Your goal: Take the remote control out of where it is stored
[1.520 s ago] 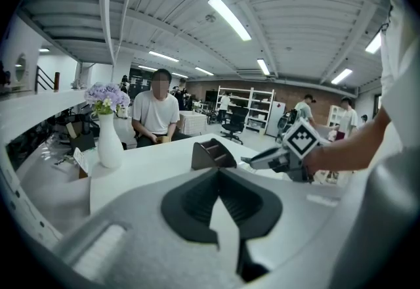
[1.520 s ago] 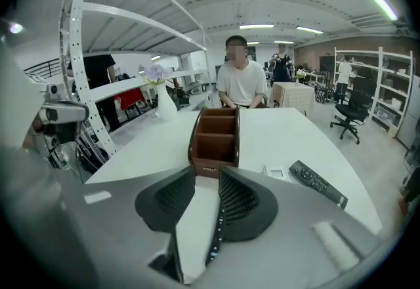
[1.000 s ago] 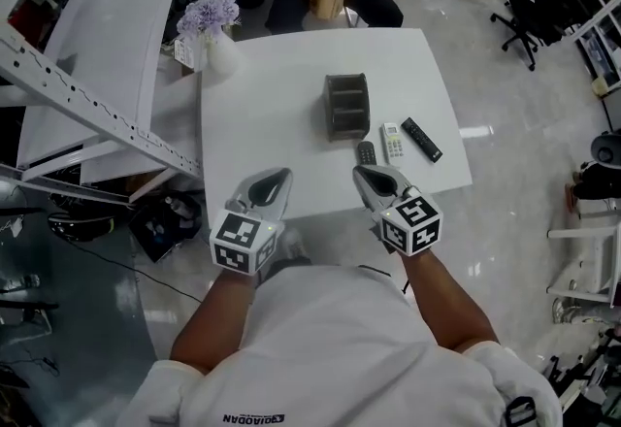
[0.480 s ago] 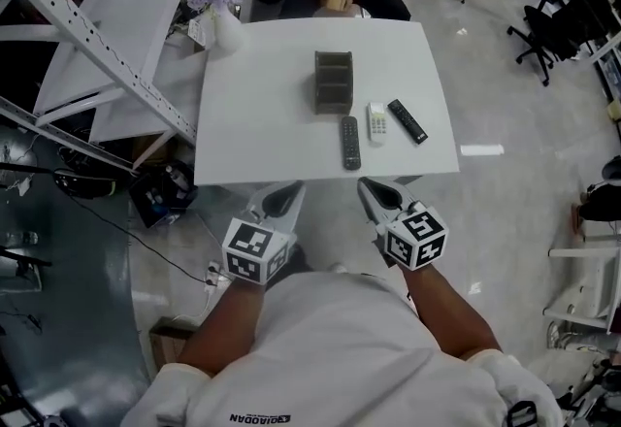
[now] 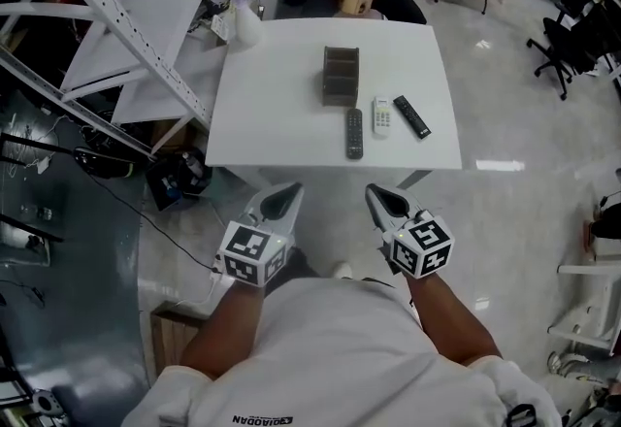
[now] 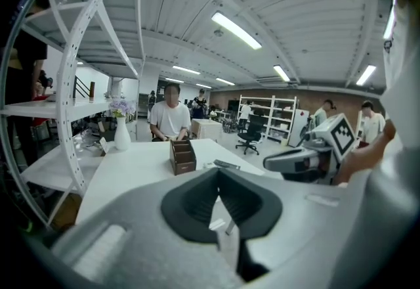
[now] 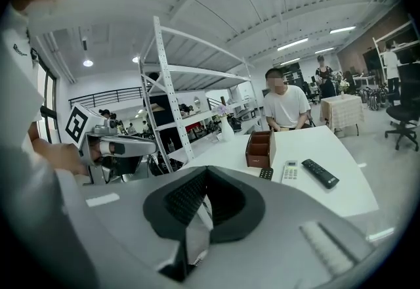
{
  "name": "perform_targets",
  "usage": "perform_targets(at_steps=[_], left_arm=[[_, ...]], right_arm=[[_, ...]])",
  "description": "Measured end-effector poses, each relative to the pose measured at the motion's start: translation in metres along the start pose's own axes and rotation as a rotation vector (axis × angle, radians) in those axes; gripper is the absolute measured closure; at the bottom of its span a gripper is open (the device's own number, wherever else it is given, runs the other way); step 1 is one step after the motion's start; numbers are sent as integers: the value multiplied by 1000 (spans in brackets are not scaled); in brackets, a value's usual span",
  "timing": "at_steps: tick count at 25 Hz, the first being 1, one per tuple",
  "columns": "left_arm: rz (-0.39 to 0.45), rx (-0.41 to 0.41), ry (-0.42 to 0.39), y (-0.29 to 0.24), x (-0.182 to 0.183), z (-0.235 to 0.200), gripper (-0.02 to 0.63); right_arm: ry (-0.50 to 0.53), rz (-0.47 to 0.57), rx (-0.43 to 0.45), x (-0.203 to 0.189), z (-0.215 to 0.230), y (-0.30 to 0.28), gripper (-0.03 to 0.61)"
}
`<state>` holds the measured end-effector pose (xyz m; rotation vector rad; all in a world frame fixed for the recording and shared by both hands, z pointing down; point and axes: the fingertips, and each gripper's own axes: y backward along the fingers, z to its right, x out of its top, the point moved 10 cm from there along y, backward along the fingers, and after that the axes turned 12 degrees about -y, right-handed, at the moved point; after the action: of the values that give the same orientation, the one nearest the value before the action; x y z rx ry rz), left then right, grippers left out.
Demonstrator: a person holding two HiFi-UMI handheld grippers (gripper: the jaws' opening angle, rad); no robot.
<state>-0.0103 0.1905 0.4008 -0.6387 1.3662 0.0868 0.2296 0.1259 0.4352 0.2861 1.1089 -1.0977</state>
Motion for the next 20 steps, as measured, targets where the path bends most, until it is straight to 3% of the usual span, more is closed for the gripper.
perform_targets(at_steps=[5, 9, 20], left_arm=[[8, -14, 20, 4, 8, -7, 612], [16, -63, -8, 3, 11, -17, 612], [-10, -125, -58, 35, -9, -81, 612]], right_arm=[[2, 15, 16, 4, -12, -3, 574], [2, 37, 9, 7, -24, -14, 574], [-10, 77, -47, 9, -74, -71, 574]])
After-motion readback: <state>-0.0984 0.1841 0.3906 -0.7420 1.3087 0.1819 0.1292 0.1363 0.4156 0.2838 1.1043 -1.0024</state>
